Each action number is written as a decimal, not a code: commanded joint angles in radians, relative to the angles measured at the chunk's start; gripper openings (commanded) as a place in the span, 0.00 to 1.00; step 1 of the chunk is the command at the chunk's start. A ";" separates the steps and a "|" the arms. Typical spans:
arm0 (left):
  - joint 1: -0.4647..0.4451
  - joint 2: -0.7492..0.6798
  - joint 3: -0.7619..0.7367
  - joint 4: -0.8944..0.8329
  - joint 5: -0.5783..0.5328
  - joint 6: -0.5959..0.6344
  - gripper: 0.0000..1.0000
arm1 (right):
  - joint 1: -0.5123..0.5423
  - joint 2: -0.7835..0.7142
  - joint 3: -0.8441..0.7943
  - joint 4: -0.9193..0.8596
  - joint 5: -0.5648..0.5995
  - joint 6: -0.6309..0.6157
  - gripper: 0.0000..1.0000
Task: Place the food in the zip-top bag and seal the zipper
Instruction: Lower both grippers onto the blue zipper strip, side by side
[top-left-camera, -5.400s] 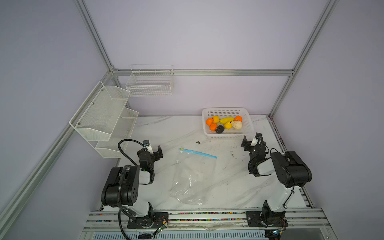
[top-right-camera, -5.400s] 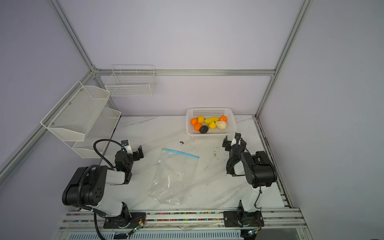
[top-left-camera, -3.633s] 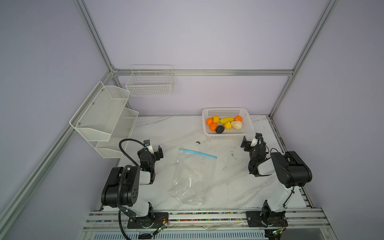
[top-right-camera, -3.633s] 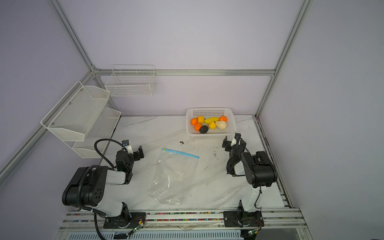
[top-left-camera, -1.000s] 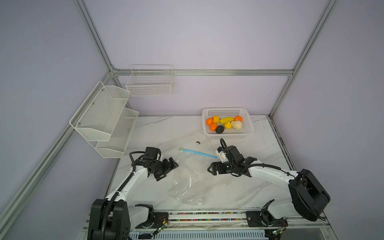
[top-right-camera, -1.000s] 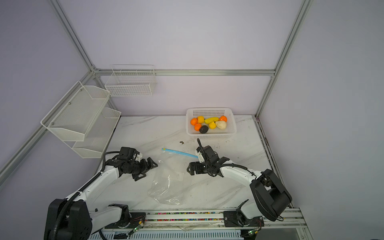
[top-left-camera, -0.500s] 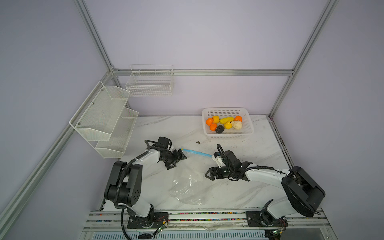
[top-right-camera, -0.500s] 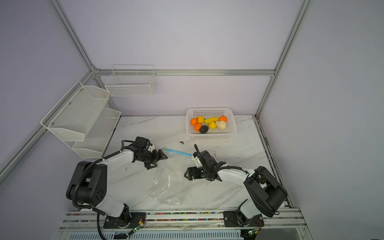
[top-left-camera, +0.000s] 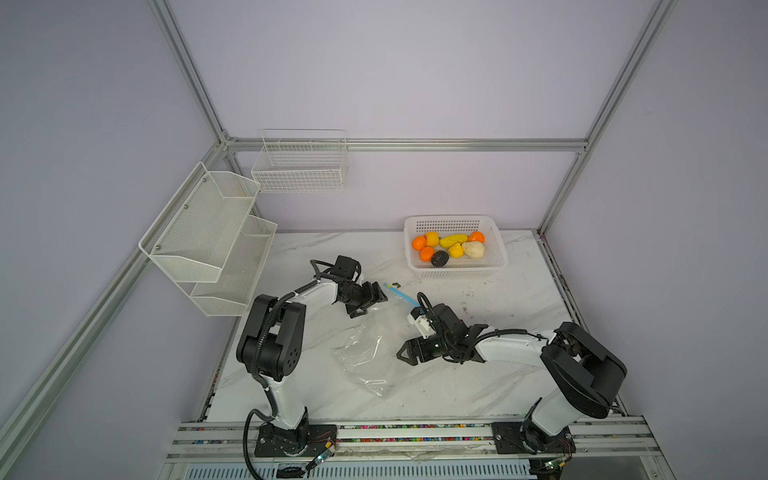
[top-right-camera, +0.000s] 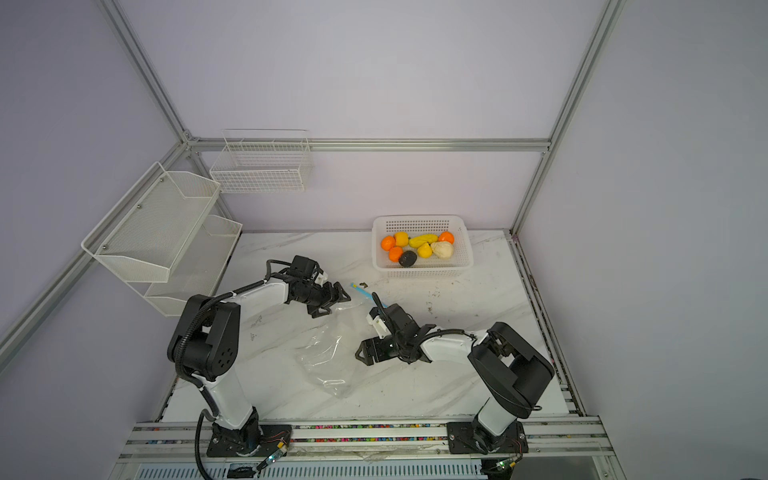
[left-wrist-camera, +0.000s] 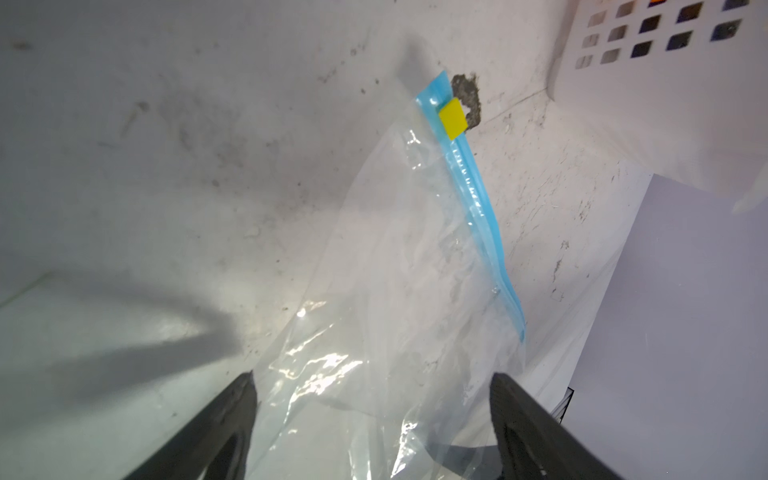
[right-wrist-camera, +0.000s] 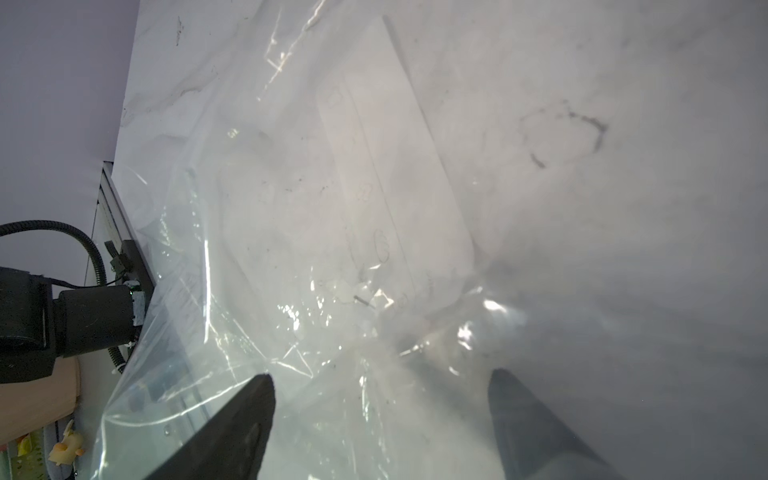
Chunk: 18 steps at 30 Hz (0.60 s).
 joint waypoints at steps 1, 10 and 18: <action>0.004 -0.005 0.147 -0.038 -0.044 0.059 0.87 | 0.037 0.047 0.032 0.026 -0.007 0.005 0.84; 0.026 0.028 0.240 -0.090 -0.109 0.123 0.90 | 0.065 0.013 0.077 -0.065 0.021 -0.007 0.97; 0.042 -0.042 0.248 -0.114 -0.225 0.187 0.96 | 0.055 -0.069 0.095 -0.152 0.080 0.027 0.98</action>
